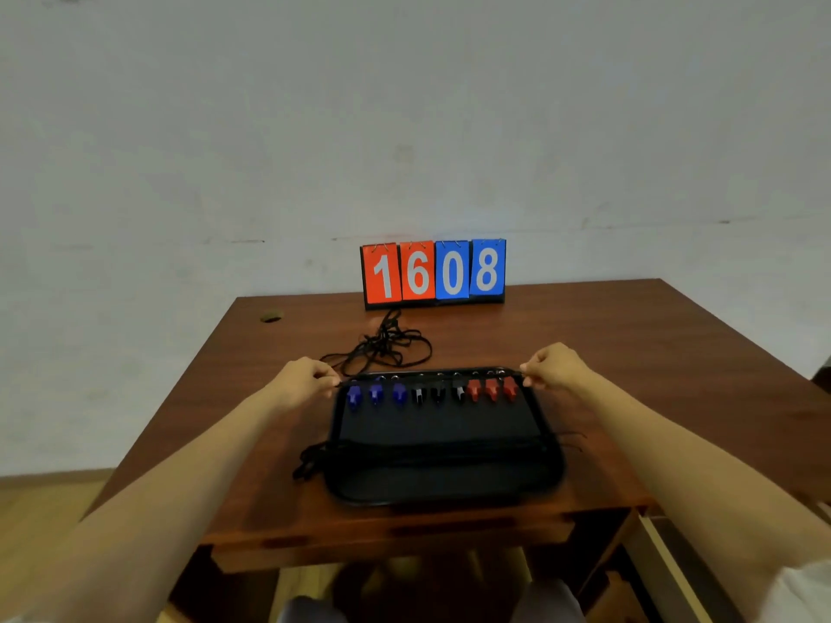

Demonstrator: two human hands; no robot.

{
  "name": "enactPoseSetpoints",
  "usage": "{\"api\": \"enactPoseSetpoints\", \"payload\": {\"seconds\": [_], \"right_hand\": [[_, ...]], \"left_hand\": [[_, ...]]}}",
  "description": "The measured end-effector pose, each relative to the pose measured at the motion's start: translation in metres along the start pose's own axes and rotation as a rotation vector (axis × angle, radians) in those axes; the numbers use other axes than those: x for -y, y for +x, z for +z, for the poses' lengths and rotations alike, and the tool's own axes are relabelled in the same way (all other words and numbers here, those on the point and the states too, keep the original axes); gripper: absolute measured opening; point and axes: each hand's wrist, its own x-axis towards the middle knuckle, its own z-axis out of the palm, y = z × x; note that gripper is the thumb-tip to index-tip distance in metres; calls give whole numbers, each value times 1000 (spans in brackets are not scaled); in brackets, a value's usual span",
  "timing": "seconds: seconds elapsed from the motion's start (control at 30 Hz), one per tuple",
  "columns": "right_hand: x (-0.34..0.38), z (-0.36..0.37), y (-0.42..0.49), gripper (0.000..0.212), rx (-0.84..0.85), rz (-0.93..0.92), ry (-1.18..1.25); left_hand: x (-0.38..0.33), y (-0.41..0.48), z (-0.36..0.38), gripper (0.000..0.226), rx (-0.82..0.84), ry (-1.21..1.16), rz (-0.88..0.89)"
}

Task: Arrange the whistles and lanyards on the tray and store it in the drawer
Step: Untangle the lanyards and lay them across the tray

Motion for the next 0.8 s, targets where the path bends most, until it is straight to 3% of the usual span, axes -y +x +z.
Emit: {"api": "enactPoseSetpoints", "payload": {"seconds": [0.3,0.57,0.8], "right_hand": [[-43,5,-26,23,-20,46,-115],[-62,11,-40,19,50,75,-223],[-69,17,-40,22,40,45,-221]], "left_hand": [[11,-17,39,11,14,-41,-52],[14,-26,59,12,-29,216,-95],[19,-34,68,13,-67,228,-123]]}}
